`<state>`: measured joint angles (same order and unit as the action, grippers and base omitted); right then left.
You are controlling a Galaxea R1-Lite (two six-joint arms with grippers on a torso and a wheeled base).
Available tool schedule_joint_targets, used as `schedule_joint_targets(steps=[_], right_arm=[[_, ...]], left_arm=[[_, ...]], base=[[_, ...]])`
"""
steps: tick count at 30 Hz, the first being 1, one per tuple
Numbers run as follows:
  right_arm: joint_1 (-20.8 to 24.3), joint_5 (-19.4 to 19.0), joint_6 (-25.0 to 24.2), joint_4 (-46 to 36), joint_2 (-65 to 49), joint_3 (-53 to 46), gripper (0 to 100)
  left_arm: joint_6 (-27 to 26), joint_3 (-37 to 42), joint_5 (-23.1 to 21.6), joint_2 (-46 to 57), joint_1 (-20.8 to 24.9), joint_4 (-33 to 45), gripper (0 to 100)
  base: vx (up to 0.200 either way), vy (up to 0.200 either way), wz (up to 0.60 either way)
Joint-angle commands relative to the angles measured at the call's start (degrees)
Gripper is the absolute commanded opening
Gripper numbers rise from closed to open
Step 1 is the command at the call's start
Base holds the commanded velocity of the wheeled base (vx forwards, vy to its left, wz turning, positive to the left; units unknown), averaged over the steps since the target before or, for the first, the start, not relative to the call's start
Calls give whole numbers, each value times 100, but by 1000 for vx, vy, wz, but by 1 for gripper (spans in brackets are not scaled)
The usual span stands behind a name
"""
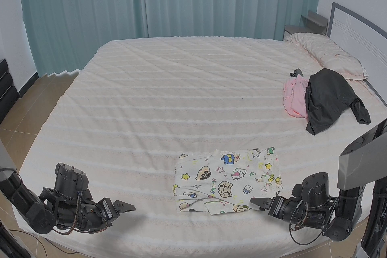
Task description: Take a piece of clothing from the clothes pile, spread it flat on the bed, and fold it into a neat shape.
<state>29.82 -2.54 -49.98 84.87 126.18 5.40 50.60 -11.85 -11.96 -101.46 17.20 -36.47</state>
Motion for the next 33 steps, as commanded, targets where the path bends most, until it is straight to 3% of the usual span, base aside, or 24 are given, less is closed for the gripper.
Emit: schedule_joint_targets(steps=[1, 7, 13, 33], right_arm=[[86, 25, -12, -6, -15, -83, 100], [191, 25, -47, 3, 196, -83, 100], [305, 51, -416, 73, 284, 181, 100], [288, 333, -442, 73, 55, 286, 100]], left_arm=[[2, -2, 1, -23, 3, 0, 100], [2, -2, 1, -14, 3, 0, 100], [2, -2, 1, -23, 3, 0, 100], [2, -2, 9, -14, 38, 0, 100]], base=[[0, 0, 0], [0, 0, 0], [0, 0, 0], [0, 0, 0]])
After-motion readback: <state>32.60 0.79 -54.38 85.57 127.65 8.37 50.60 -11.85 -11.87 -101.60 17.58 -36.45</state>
